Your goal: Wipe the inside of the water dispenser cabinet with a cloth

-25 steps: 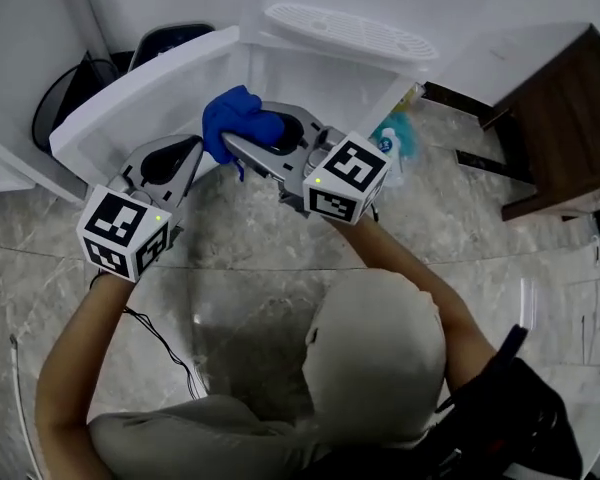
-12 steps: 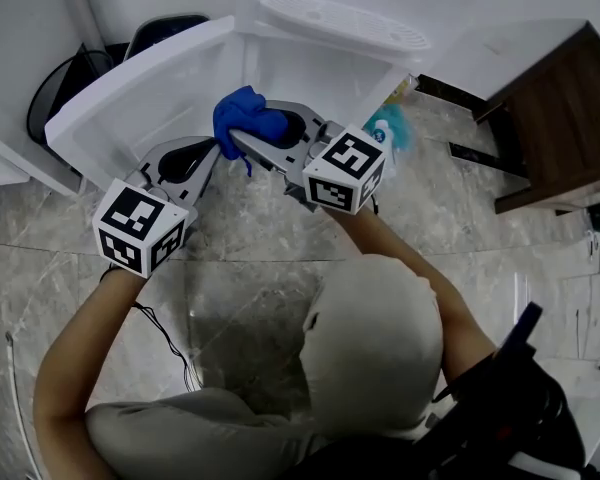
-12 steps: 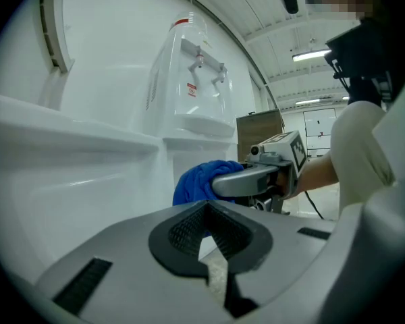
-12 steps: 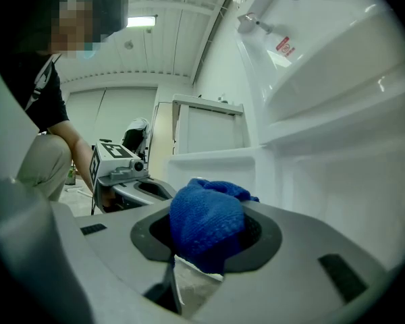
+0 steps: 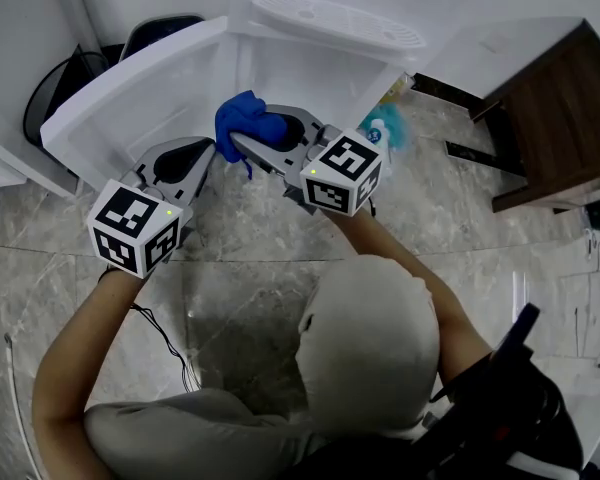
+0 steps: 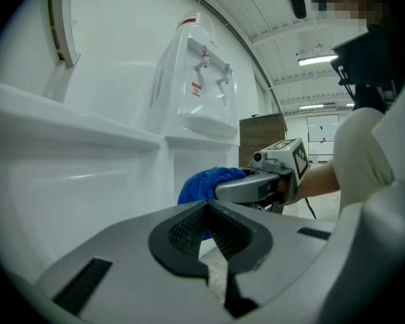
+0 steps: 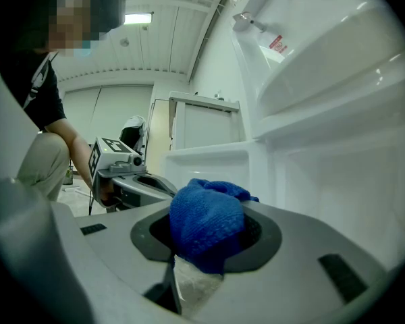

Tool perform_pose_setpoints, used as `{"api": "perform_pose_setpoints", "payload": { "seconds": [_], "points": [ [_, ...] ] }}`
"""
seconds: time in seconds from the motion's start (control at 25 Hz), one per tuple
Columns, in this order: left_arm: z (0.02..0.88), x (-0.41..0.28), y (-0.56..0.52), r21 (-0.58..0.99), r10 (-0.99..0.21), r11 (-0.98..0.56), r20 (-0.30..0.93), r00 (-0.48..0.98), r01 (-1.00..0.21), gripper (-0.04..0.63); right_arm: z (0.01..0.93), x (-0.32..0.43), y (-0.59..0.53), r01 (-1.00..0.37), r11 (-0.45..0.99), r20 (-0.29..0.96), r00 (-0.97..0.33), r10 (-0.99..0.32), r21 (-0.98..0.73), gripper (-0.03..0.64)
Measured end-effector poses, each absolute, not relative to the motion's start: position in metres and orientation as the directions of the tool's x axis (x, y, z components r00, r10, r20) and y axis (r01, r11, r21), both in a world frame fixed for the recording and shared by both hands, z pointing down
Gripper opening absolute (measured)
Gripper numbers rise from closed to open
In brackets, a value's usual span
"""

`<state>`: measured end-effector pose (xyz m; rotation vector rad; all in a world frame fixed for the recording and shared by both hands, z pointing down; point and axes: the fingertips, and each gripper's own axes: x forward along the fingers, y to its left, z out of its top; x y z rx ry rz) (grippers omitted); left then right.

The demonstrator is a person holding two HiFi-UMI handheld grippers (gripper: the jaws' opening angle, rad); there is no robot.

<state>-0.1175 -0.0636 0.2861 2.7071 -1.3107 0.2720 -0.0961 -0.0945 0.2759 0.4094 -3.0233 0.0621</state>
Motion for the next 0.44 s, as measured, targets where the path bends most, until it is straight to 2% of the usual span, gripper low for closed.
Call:
{"api": "perform_pose_setpoints", "payload": {
  "seconds": [0.44],
  "points": [
    [0.29, -0.096, -0.053, 0.048, -0.725, -0.659, 0.225, 0.651, -0.751, 0.008, 0.278, -0.095, -0.093, -0.27, 0.962, 0.1, -0.959, -0.266, -0.033, 0.126]
  ]
}}
